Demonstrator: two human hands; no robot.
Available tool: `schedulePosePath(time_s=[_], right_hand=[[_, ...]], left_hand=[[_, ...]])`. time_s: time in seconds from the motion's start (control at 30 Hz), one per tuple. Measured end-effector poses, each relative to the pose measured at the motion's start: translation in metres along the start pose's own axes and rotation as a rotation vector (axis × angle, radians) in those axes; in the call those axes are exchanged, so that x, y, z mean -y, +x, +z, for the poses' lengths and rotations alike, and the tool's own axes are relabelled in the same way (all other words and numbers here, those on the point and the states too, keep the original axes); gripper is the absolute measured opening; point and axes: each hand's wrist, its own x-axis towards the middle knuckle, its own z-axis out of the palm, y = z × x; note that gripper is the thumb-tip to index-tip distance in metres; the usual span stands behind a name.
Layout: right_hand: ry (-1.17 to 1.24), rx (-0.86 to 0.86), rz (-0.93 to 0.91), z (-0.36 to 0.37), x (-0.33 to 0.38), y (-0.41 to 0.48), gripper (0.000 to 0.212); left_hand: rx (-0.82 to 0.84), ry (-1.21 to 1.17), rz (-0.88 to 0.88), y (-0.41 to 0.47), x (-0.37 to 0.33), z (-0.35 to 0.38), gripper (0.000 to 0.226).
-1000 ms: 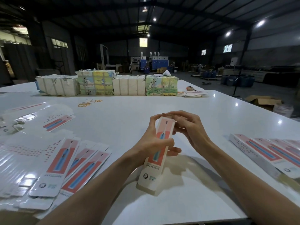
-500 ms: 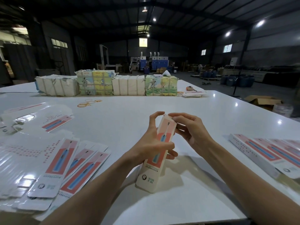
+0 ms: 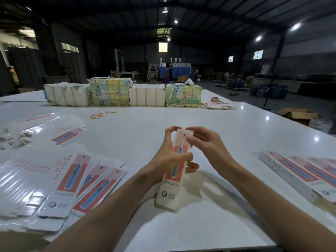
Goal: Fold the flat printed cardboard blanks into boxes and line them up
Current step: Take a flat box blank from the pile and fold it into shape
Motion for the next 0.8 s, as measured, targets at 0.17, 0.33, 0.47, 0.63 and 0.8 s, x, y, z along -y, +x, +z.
schedulePosePath(time_s=[0.17, 0.33, 0.47, 0.63, 0.8], right_hand=[[-0.021, -0.046, -0.051, -0.001, -0.002, -0.003, 0.017], [-0.014, -0.072, -0.048, 0.004, -0.006, -0.006, 0.018], [-0.197, -0.089, -0.097, 0.012, -0.012, -0.006, 0.029], [-0.523, -0.098, -0.188, 0.019, -0.012, -0.007, 0.03], [-0.892, 0.167, -0.153, 0.028, -0.006, -0.013, 0.061]], left_hand=[[0.013, -0.015, -0.014, 0.001, 0.004, 0.001, 0.087], [-0.033, 0.031, 0.037, 0.004, 0.009, 0.001, 0.085], [-0.105, -0.028, 0.01, 0.004, 0.011, -0.002, 0.079], [-0.252, -0.458, -0.006, 0.008, 0.004, 0.001, 0.047], [-0.282, -0.754, -0.073, 0.006, -0.004, 0.0, 0.07]])
